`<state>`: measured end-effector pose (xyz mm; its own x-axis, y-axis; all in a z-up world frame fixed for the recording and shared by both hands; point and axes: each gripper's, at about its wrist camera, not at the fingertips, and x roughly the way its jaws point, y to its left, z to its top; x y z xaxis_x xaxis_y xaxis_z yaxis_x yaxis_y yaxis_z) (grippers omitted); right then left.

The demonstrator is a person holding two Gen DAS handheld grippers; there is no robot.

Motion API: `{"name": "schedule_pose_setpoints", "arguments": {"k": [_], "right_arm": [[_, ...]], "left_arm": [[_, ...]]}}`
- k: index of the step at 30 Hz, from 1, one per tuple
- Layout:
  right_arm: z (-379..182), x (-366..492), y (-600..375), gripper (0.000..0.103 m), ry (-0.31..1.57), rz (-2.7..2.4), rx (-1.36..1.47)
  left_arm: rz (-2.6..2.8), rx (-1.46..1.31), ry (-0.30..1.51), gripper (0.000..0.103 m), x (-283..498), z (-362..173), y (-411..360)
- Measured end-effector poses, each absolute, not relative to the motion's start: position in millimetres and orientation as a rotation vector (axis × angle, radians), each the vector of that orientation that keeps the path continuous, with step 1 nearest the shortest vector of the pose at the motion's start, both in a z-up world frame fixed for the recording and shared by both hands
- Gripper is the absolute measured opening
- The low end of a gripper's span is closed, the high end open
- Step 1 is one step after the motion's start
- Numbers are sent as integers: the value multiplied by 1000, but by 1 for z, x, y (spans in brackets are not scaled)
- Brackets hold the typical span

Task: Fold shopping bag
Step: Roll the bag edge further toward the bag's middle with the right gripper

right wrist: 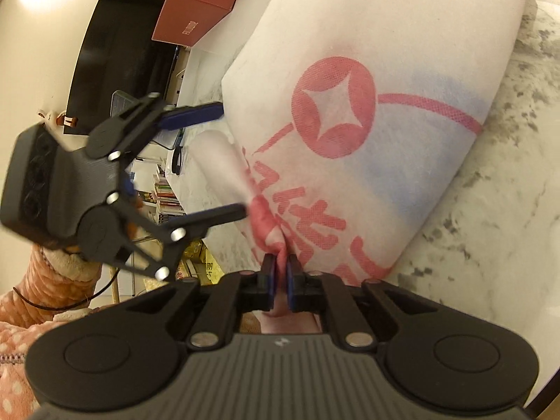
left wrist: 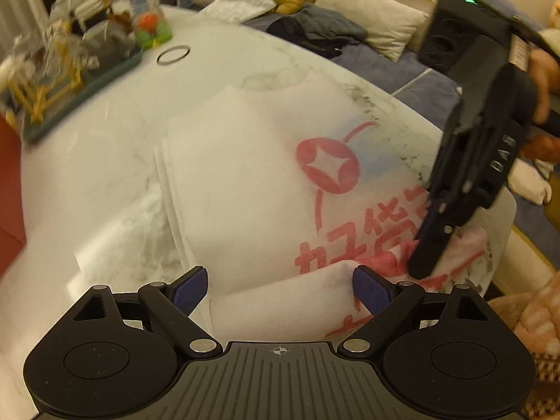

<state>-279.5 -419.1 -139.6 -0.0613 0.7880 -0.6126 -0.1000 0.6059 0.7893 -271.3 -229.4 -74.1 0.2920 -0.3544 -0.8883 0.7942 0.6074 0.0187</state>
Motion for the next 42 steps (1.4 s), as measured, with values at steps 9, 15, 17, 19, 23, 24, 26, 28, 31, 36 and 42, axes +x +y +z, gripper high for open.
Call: {"name": "schedule_pose_setpoints", "arguments": {"k": [9,15,17,19,23,24,26,28,31,36,42], "right_arm": [[-53,-352,-371,31,1009,762,-301],[-64,-435,-346,41,689,900,-839],[-80,-438,-339,38,669,880,-905],[-90,-433,-339,34,641,822,-937],[-88,-421,-345,16,688,848,-890],[-83,-414,-348,16,737,858,-823],[-73,-395,-360,14,858,879,-606],[-69,-371,-380,14,979,887,-353],[-76,-342,-408,14,1123,886,-9],[-114,-309,-446,14,1351,779,479],[-137,-312,-474,12,1445,695,773]], "left_arm": [[-708,406,1067,96,-262,-85,-224],[-694,408,1086,96,-258,-88,-226],[-687,406,1093,96,-258,-87,-226],[-674,400,1096,96,-259,-87,-225],[-672,385,1111,96,-264,-87,-218],[-670,382,1116,96,-267,-87,-215],[-660,359,1126,96,-272,-86,-205],[-643,302,1137,96,-275,-85,-189],[-607,225,1149,96,-274,-85,-169],[-565,169,1127,96,-272,-86,-153],[-658,273,902,96,-292,-61,-161]]}}
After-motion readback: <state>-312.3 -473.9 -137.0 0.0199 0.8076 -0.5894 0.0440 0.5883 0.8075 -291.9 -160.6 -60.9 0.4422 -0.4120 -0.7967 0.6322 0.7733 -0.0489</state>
